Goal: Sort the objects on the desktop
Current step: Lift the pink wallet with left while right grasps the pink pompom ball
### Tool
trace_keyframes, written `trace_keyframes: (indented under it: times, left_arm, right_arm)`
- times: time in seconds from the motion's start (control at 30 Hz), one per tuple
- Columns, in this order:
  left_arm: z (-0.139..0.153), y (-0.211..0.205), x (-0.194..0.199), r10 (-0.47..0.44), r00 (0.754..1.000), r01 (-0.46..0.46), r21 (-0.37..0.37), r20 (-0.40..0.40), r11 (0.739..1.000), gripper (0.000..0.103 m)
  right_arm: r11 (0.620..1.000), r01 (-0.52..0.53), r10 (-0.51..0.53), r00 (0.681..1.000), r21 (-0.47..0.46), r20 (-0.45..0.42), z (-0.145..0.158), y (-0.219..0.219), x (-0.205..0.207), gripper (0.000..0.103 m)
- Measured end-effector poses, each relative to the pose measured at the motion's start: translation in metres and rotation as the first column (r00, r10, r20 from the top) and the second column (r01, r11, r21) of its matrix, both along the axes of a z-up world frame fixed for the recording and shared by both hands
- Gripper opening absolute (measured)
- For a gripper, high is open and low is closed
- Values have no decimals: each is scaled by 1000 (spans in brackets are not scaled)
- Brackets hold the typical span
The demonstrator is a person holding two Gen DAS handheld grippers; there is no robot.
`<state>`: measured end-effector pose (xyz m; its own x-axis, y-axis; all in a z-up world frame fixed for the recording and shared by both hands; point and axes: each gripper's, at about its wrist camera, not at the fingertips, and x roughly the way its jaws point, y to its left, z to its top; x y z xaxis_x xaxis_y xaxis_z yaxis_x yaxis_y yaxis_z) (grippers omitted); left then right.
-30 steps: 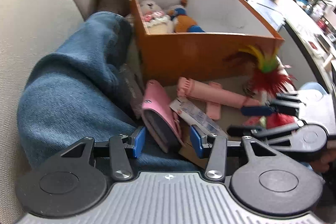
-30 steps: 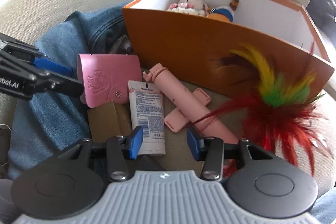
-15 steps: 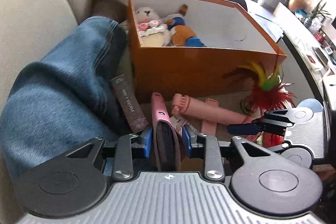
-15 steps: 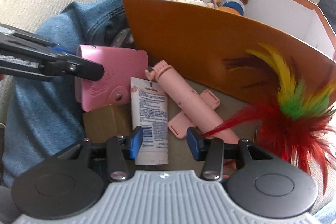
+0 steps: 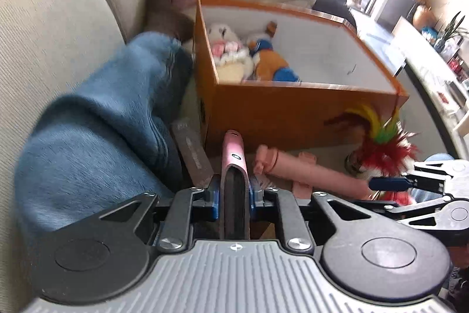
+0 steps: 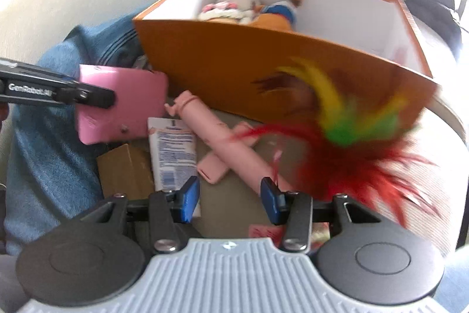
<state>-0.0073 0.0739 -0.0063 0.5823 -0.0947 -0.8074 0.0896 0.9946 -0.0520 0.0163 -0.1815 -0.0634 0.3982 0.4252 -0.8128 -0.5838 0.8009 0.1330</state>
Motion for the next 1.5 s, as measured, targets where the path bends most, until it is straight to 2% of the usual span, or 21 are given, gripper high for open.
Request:
trace_keyframes:
  times: [0.13, 0.27, 0.33, 0.43, 0.7, 0.83, 0.97, 1.17, 1.27, 1.5]
  left_arm:
    - [14, -6, -4, -22, 999, 22, 3, 47, 1000, 19]
    - [5, -13, 1, -44, 999, 44, -1, 11, 999, 19]
    - [-2, -16, 3, -48, 999, 48, 9, -12, 999, 19]
    - [-4, -20, 1, -58, 998, 58, 11, -23, 998, 19]
    - [-5, -21, 1, -51, 998, 51, 10, -39, 999, 19]
    - [-5, -21, 0, -50, 998, 50, 12, -38, 999, 19]
    - [-4, -22, 0, -54, 998, 55, 14, -37, 998, 19]
    - [6, -21, -3, -74, 997, 74, -16, -21, 997, 19]
    - [13, -22, -4, -92, 996, 91, -41, -11, 995, 19]
    - [35, -31, -5, -135, 990, 137, -45, 44, 990, 19]
  right_arm:
    - [999, 39, -37, 998, -34, 50, 14, -25, -14, 49]
    - [990, 108, -103, 993, -87, 61, 14, -50, -22, 50]
    - [985, 139, -136, 990, -98, 36, 7, -62, -21, 52]
    - [974, 178, -184, 982, -140, -31, -12, -72, -15, 60]
    - [972, 151, -175, 976, -181, -129, -48, -53, 2, 61]
    - [974, 135, -161, 978, -184, -133, -59, -46, 4, 52]
    - [978, 131, -149, 983, -159, -107, -53, -48, 2, 47]
    - [984, 140, -150, 984, -115, -91, -37, -57, -6, 46]
    - [986, 146, -151, 986, -78, -72, -19, -63, -8, 46]
    - [988, 148, -149, 989, 47, 9, 35, -74, -5, 45]
